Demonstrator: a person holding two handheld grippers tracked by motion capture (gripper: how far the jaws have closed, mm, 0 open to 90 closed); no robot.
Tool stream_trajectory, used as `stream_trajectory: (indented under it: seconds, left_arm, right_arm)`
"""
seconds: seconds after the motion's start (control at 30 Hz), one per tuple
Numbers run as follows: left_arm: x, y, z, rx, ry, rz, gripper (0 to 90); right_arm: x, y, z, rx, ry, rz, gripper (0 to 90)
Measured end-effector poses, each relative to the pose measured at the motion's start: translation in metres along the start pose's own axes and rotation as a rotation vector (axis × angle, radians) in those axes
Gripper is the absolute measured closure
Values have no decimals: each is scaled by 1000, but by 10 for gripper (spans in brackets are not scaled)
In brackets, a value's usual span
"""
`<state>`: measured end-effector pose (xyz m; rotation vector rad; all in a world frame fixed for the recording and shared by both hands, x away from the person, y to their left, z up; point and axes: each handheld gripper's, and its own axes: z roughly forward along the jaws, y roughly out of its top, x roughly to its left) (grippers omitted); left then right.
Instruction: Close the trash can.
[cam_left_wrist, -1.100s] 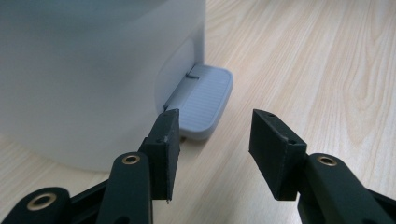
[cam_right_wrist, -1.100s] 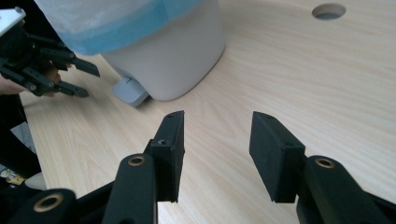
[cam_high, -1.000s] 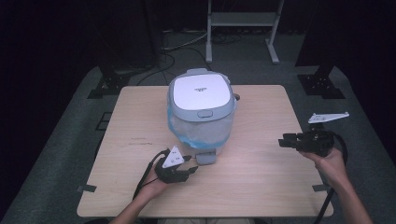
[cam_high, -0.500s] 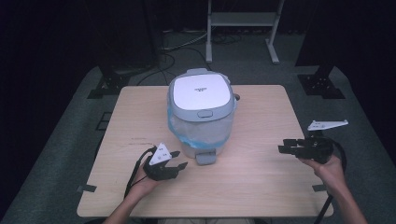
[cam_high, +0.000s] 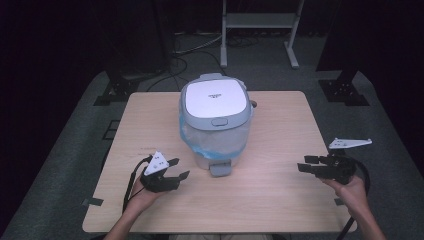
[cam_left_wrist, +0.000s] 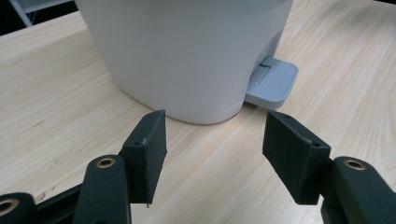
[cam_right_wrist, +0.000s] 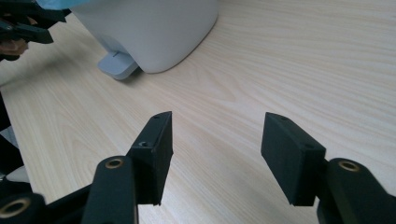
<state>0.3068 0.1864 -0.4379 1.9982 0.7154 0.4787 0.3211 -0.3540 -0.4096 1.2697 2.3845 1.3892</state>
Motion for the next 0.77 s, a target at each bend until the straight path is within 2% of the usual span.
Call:
stream_trajectory:
  seconds: [0.2, 0.33, 0.53, 0.77]
  left_arm:
    - [0, -4, -7, -14, 3, -24, 376]
    - [0, -7, -11, -26, 8, -35, 359]
    - [-1, -13, -10, -19, 11, -42, 338]
    - [-2, -14, -11, -27, 13, -26, 332]
  right_arm:
    - [4, -10, 3, 12, -10, -7, 406]
    - [7, -18, 4, -3, -15, -9, 394]
    - [14, -28, 3, -20, -37, -15, 355]
    - [25, -36, 4, -54, -50, -28, 280]
